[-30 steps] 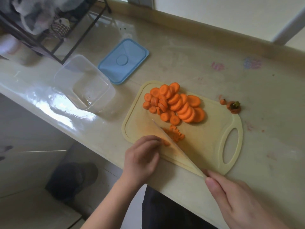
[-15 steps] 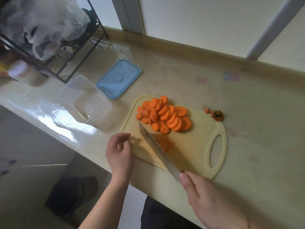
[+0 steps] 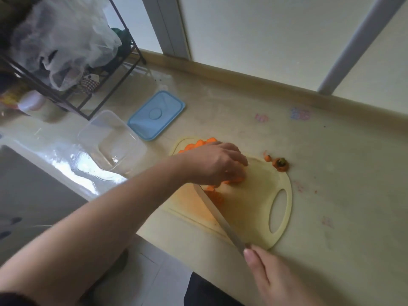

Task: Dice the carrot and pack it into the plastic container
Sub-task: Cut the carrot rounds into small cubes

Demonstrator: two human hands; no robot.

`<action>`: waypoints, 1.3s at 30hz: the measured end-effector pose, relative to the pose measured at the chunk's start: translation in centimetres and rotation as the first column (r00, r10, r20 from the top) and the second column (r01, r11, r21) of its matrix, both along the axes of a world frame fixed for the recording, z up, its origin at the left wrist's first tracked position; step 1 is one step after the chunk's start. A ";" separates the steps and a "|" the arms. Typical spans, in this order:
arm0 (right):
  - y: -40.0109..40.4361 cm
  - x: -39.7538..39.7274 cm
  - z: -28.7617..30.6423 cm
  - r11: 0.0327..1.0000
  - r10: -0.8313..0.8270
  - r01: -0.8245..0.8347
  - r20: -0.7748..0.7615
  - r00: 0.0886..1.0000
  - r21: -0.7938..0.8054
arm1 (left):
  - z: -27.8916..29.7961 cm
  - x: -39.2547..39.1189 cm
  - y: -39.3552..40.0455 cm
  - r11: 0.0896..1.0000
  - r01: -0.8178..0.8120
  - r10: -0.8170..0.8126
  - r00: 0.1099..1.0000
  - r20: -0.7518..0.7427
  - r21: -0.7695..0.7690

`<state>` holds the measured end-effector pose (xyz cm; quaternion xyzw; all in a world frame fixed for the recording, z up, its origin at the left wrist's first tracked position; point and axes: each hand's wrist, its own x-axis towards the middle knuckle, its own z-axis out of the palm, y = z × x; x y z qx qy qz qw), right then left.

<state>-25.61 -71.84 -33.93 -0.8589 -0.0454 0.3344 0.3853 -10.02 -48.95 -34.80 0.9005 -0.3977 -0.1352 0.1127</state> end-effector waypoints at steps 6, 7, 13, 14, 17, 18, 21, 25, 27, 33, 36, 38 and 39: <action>0.6 0.5 0.0 0.999 -0.035 0.036 -0.056 0.998 0.026 | 0.4 3.7 -1.6 0.914 0.239 -0.184 0.965 -0.189 0.329; 0.6 0.5 -0.1 0.998 -0.045 0.046 -0.033 0.998 0.034 | 0.0 3.8 -1.6 0.912 0.257 -0.212 0.962 -0.171 0.319; 0.9 0.7 -0.5 0.999 -0.007 0.006 0.024 1.000 0.051 | -1.6 3.9 -1.1 0.918 0.353 -0.333 0.934 -0.131 0.182; 0.9 0.7 -0.6 0.998 -0.016 0.015 0.029 0.999 0.056 | -1.8 3.8 -0.9 0.923 0.356 -0.342 0.933 -0.116 0.148; 0.8 0.3 -1.4 1.000 -0.027 0.026 0.056 0.998 0.015 | -2.5 3.9 0.5 0.935 0.339 -0.332 0.940 -0.073 0.108; 0.8 0.3 -1.5 1.000 -0.026 0.026 0.077 0.997 0.003 | -2.8 3.9 1.2 0.939 0.330 -0.325 0.944 -0.057 0.098; 0.9 0.4 -1.1 0.998 -0.063 0.063 0.111 0.992 -0.001 | -3.4 4.1 3.2 0.949 0.309 -0.308 0.951 -0.023 0.060; 1.6 0.6 0.3 0.985 -0.161 0.167 0.137 0.977 -0.030 | -3.8 4.1 4.1 0.947 0.318 -0.318 0.948 -0.001 0.048; 1.9 0.5 0.7 0.979 -0.193 0.201 0.219 0.956 -0.014 | -4.0 4.2 4.4 0.946 0.323 -0.323 0.946 0.007 0.041; 0.6 0.0 -0.1 0.970 0.053 0.047 0.396 0.917 -0.237 | -4.3 3.9 5.1 0.948 0.317 -0.317 0.948 0.037 0.013; 0.6 1.0 0.7 0.966 0.112 0.009 0.448 0.887 -0.259 | -4.3 3.7 5.6 0.948 0.319 -0.319 0.946 0.057 0.013; 1.2 1.2 1.5 0.959 0.129 0.018 0.492 0.861 -0.283 | -4.3 3.5 6.0 0.946 0.325 -0.325 0.943 0.069 0.015; 1.2 1.3 1.8 0.958 0.149 -0.008 0.471 0.869 -0.288 | -4.3 3.4 6.2 0.945 0.326 -0.327 0.942 0.074 0.016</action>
